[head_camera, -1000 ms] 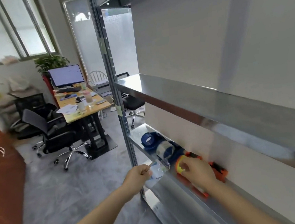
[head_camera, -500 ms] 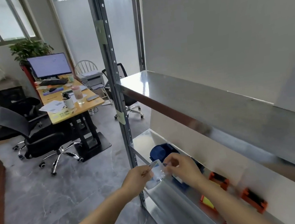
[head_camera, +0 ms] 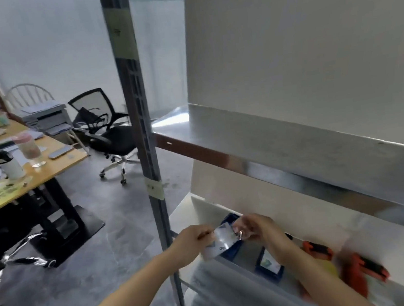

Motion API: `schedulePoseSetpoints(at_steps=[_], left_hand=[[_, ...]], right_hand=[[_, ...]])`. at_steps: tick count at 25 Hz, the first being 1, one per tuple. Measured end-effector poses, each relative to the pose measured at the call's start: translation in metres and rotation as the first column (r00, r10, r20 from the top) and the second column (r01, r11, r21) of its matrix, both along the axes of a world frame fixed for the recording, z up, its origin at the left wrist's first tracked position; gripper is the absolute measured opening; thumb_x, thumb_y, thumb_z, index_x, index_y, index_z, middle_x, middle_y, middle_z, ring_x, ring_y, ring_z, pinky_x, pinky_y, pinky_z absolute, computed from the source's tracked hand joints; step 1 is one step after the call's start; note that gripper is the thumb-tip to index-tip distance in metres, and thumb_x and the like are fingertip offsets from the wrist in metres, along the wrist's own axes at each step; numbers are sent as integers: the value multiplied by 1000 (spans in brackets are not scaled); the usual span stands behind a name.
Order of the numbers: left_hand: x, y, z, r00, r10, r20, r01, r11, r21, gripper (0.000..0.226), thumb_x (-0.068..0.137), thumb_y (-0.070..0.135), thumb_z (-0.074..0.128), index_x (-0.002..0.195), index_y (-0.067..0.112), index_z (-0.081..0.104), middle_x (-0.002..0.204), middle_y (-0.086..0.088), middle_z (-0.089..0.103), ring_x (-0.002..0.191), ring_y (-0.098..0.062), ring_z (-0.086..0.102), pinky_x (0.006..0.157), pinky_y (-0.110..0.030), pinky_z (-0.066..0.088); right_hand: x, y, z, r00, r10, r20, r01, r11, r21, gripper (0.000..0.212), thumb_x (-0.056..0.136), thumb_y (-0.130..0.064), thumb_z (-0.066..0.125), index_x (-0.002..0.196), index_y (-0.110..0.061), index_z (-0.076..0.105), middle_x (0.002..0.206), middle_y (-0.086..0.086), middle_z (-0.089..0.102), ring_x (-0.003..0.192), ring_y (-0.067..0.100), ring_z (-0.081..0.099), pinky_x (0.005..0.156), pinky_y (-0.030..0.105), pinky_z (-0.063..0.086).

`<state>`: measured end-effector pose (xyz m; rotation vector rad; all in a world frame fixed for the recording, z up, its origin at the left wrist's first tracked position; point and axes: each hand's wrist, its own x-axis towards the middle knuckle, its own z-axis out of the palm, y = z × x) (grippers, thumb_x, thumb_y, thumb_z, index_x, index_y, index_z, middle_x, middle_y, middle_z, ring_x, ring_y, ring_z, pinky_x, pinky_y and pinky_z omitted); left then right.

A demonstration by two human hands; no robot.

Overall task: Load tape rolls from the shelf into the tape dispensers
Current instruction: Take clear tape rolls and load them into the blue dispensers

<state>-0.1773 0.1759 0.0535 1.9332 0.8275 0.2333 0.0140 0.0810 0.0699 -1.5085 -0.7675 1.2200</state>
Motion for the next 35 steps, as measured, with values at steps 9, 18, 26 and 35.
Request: schedulePoseSetpoints(at_steps=[9,18,26,35], left_hand=[[67,39,-4,960,-269,85,281,927,-247,21,100,19,48,109,7,62,92,1,61,86,-11,56,85,-20,43],[110,75,-95,936,160,-314,-258,919,-298,32,96,27,52,119,5,53,127,-18,61,99,-27,58,83,-31,43],[113,72,-103,989,148,-22,-121,707,-697,36,99,39,44,102,5,58,98,-19,69,89,-34,69,77,-41,55],[53,93,-86,963,-227,144,268,835,-481,26,91,15,61,115,20,50,102,1,65,94,-11,62,83,-25,53]], right_hand=[[40,-14,-21,882,314,350,-292,949,-116,26,83,-21,71,108,-16,66,110,4,69,103,17,64,93,32,48],[18,26,-73,827,-555,-92,515,813,-270,19,95,-13,50,102,-8,67,91,11,70,83,26,66,76,39,53],[-24,61,-105,511,-734,-447,613,676,-409,20,97,-16,52,105,-2,63,103,20,70,94,35,66,75,45,56],[-34,80,-78,755,-622,208,649,755,-95,21,81,-22,74,99,-21,64,106,-6,60,98,9,56,76,19,45]])
